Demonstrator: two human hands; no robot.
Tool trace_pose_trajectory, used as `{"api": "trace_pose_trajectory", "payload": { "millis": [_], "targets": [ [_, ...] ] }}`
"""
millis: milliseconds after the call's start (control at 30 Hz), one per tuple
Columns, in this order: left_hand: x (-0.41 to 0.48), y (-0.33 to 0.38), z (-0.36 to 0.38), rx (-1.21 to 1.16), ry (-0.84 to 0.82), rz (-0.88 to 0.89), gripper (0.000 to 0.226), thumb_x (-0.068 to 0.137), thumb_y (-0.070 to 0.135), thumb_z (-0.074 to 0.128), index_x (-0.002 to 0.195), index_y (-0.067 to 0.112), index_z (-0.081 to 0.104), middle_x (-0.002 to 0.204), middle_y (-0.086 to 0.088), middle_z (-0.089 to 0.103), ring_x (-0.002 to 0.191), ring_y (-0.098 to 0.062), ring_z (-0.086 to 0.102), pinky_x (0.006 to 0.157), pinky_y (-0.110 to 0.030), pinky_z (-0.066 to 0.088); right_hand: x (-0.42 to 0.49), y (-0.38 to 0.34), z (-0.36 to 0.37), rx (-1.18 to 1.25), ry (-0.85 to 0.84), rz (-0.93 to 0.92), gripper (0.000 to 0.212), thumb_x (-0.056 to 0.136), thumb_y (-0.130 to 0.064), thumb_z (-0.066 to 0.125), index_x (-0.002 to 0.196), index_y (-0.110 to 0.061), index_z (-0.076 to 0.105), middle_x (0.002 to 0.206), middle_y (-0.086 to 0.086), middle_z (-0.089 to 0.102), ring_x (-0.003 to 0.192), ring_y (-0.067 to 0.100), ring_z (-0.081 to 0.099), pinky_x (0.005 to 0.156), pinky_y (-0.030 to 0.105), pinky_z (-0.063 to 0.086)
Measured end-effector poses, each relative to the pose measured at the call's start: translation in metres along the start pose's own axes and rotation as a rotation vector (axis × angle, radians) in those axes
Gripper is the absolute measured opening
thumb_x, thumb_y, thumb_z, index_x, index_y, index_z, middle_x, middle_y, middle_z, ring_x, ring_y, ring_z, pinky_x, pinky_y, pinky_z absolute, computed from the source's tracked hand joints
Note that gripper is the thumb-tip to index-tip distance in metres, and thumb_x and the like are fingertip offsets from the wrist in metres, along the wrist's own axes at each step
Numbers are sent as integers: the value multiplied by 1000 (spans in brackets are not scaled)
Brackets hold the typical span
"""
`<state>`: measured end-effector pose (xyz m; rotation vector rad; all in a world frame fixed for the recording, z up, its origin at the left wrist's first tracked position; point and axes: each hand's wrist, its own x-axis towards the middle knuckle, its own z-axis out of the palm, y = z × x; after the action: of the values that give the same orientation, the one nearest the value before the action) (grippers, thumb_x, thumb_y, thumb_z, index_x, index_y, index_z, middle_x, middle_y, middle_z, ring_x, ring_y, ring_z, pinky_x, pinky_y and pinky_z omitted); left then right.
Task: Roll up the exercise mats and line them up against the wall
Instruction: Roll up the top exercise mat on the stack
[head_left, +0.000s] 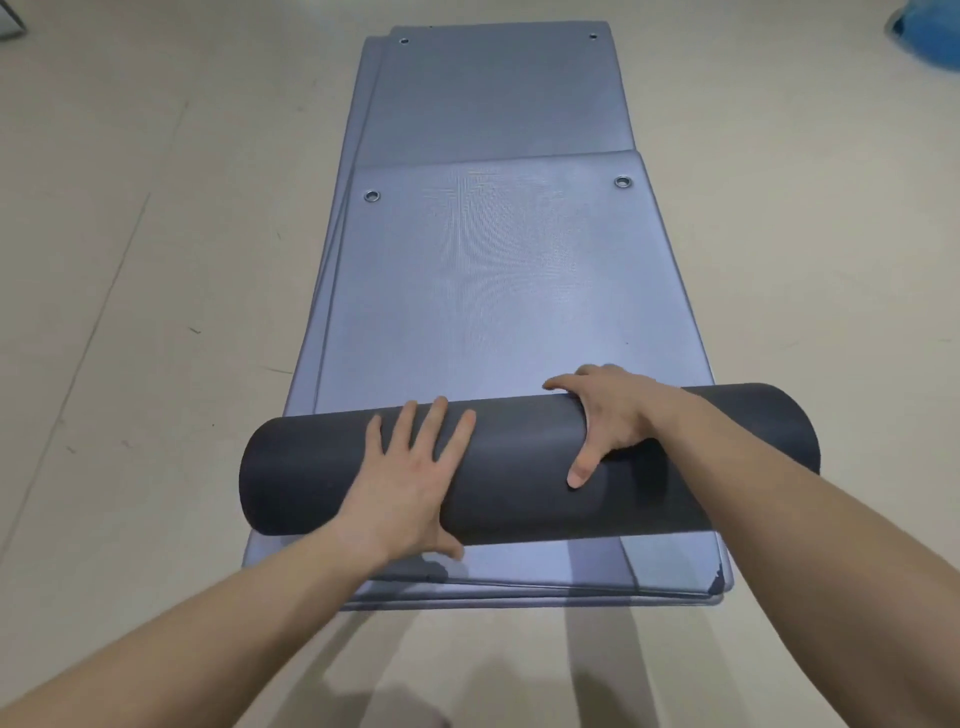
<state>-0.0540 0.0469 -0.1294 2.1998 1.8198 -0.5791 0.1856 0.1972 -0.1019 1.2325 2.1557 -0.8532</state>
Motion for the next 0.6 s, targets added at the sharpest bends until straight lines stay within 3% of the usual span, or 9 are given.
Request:
{"api": "trace_pose_trajectory", "payload": {
  "millis": [133, 267, 367, 467, 600],
  "targets": [
    [26, -14, 2, -31, 68, -8, 139, 63, 82, 70, 159, 29, -15, 170, -10, 6, 154, -37, 14, 121, -62, 18, -29, -7, 60, -249, 451, -23, 134, 48, -83, 76, 160, -30, 24, 159, 4, 36, 143, 32, 34, 121, 49, 25],
    [56, -36, -29, -101, -4, 21, 141, 58, 81, 75, 161, 35, -10, 170, -3, 14, 153, -29, 22, 123, -58, 19, -6, -12, 93, -367, 589, 53, 154, 36, -81, 85, 161, -19, 20, 160, 20, 31, 146, 47, 28, 115, 70, 20],
    [49, -25, -19, -46, 108, -76, 140, 62, 84, 71, 161, 31, -13, 170, -9, 7, 156, -35, 12, 124, -63, 11, 11, -10, 60, -382, 546, 52, 143, 43, -81, 80, 158, -26, 15, 154, 11, 32, 140, 40, 34, 114, 65, 24],
    [45, -19, 0, 35, 156, -117, 147, 60, 86, 72, 159, 24, -18, 170, -14, 1, 156, -42, 7, 122, -66, 14, 23, -6, 26, -402, 436, 22, 137, 41, -86, 74, 153, -30, 20, 142, 4, 42, 126, 35, 46, 108, 57, 33],
    [82, -49, -25, -32, 160, -29, 134, 51, 86, 68, 157, 31, 6, 155, -2, 39, 135, -32, 45, 110, -55, 37, 45, -7, -24, -249, 239, 18, 125, 41, -84, 80, 146, -34, 35, 126, -5, 59, 113, 27, 59, 99, 48, 48]
  ]
}}
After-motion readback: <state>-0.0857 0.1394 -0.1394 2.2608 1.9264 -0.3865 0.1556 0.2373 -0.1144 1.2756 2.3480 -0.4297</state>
